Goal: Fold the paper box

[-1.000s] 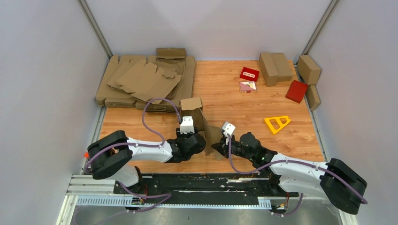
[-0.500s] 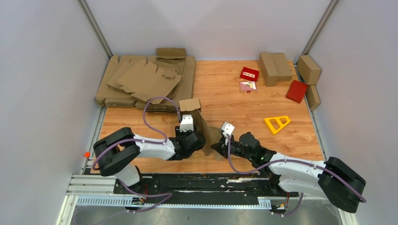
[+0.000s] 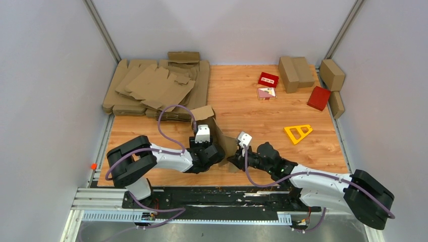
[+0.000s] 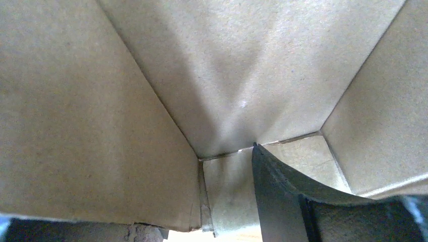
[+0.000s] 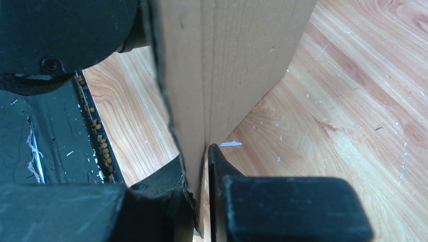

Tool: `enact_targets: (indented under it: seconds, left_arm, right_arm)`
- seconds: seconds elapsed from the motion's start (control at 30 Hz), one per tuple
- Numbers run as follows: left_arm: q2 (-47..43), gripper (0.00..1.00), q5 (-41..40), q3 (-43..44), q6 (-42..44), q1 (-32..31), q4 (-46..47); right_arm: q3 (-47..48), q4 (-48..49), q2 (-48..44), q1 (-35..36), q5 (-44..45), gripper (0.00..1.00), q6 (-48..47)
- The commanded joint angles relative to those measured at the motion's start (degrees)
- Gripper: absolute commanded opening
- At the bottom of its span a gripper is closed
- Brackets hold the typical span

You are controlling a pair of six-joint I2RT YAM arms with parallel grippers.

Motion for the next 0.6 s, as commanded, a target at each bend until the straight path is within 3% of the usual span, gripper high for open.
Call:
enact_targets:
  seconds: [0.0,0.17,0.57]
  left_arm:
    - [-3.3,0.65,-2.7,1.5,2.6,-0.8,-4.6]
    - [-7.8,0.76,0.3,2.6,7.1,-1.0,-6.1]
    - [-22.0,0.85,13.9,2.3,14.3,-1.0,-15.1]
  right_arm:
    - [0.5,-1.1,-2.0,0.2,1.6,0.13,0.5]
    - [0.6,-1.8,-2.6,0.3,2.6,0.12,0.4]
    - [1.5,-8.0,-9.0,0.2,8.3,0.12,-0.4]
